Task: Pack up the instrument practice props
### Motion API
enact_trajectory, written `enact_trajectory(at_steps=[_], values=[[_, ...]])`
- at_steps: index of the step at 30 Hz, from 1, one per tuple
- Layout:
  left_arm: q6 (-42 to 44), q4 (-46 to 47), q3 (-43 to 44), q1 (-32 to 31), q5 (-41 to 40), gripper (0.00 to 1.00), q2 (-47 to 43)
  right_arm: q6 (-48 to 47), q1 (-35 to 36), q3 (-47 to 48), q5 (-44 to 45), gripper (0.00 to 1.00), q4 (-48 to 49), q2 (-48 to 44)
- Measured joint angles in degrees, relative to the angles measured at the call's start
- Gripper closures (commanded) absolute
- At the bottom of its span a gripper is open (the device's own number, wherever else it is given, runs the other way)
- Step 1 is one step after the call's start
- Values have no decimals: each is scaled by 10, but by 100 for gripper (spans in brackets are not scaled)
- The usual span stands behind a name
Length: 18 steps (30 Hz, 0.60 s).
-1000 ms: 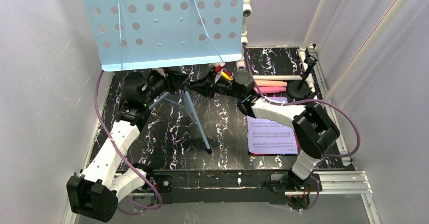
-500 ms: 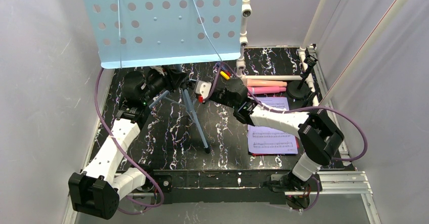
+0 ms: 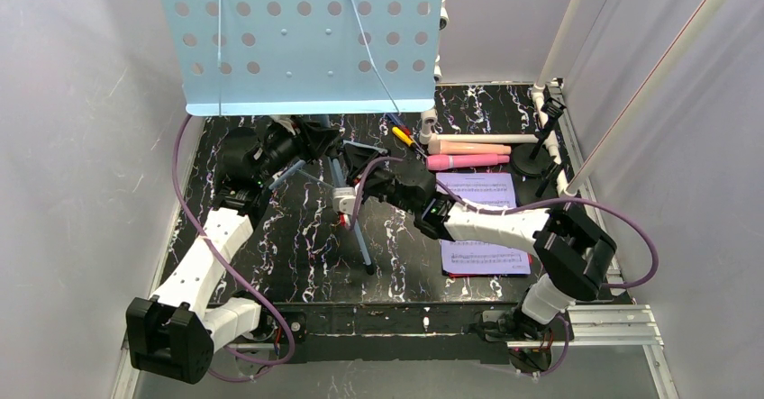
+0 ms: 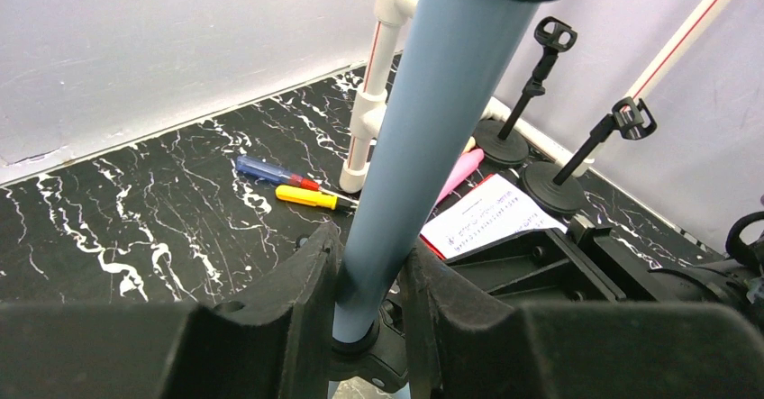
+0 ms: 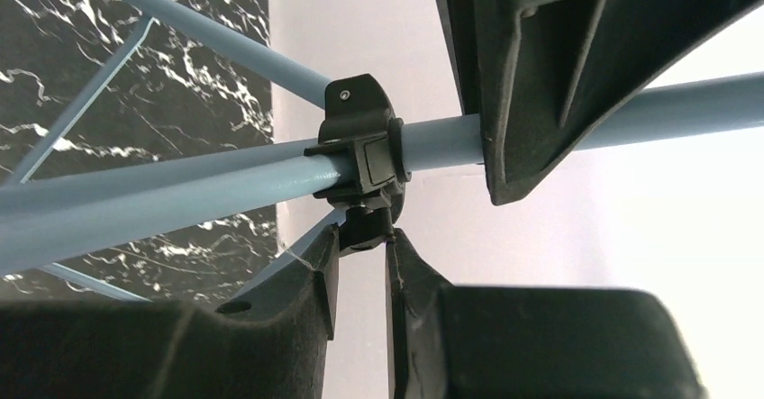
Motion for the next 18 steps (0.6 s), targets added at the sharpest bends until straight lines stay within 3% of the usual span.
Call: enact_trajectory(at_steps=[1, 5, 7, 12, 14, 18], values=[[0, 1, 0, 0, 3, 100, 0, -16, 4, -5, 9, 95, 6, 0], [0, 5, 0, 0, 12, 100, 3, -27, 13, -11, 34, 60, 13, -2], [0, 6, 0, 0, 19, 100, 4, 6, 15, -15, 38, 39, 9, -9], [2, 12, 0, -3, 19, 100, 7, 161, 31, -47, 47, 11, 2, -49], [2, 12, 0, -3, 19, 100, 7, 240, 35, -58, 53, 2, 10, -63], [2, 14, 0, -3, 21, 100, 9, 428, 45, -76, 83, 1, 21, -83]])
